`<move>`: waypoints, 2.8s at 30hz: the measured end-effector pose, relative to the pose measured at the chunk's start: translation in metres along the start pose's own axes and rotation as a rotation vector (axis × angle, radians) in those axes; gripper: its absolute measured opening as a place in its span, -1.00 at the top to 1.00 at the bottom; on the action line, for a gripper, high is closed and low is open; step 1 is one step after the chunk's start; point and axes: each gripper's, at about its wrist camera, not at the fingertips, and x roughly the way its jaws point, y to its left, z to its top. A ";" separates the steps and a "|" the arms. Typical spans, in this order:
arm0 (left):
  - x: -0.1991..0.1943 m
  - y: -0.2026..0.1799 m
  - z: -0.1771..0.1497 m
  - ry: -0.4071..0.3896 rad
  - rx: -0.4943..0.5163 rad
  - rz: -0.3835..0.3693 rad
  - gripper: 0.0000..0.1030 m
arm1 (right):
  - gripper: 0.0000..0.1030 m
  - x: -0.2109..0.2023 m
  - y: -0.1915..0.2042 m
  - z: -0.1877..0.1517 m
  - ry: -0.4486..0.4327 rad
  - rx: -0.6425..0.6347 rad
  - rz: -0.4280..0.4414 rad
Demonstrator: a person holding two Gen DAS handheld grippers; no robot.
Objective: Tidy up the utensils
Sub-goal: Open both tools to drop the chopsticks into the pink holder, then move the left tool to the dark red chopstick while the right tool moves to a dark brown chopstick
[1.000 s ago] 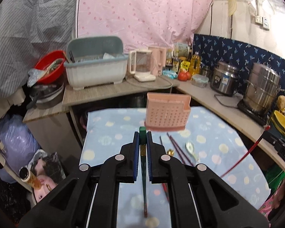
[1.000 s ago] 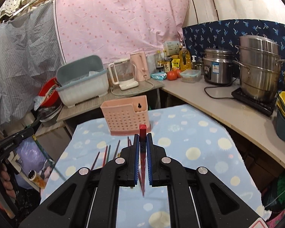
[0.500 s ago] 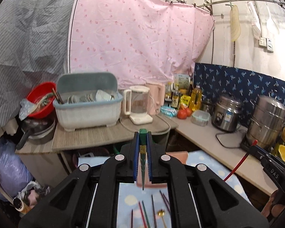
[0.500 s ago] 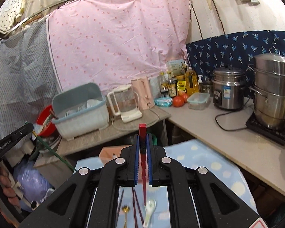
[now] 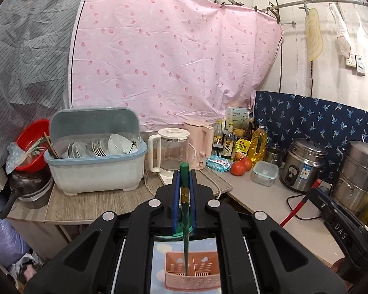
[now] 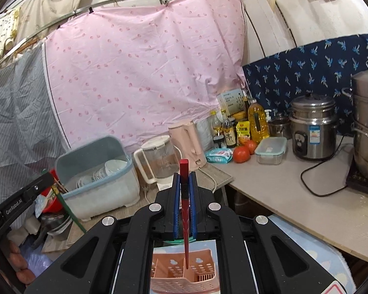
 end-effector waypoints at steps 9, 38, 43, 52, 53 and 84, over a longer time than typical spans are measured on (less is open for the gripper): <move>0.048 0.009 -0.035 0.081 -0.003 0.023 0.86 | 0.86 0.047 -0.009 -0.054 0.137 -0.022 -0.016; -0.108 0.001 -0.240 0.508 0.082 0.067 -0.78 | -0.14 -0.155 -0.051 -0.211 0.362 0.025 -0.107; -0.131 0.001 -0.282 0.583 0.095 0.079 -0.78 | -0.14 -0.177 -0.055 -0.254 0.437 0.020 -0.126; -0.158 0.006 -0.336 0.683 0.100 0.077 -0.78 | -0.14 -0.193 -0.037 -0.300 0.505 -0.051 -0.113; -0.159 0.009 -0.341 0.693 0.092 0.079 -0.78 | -0.14 -0.193 -0.036 -0.302 0.509 -0.056 -0.113; -0.155 0.067 -0.362 0.723 -0.019 0.106 -0.01 | 0.35 -0.105 -0.032 -0.318 0.579 -0.118 -0.107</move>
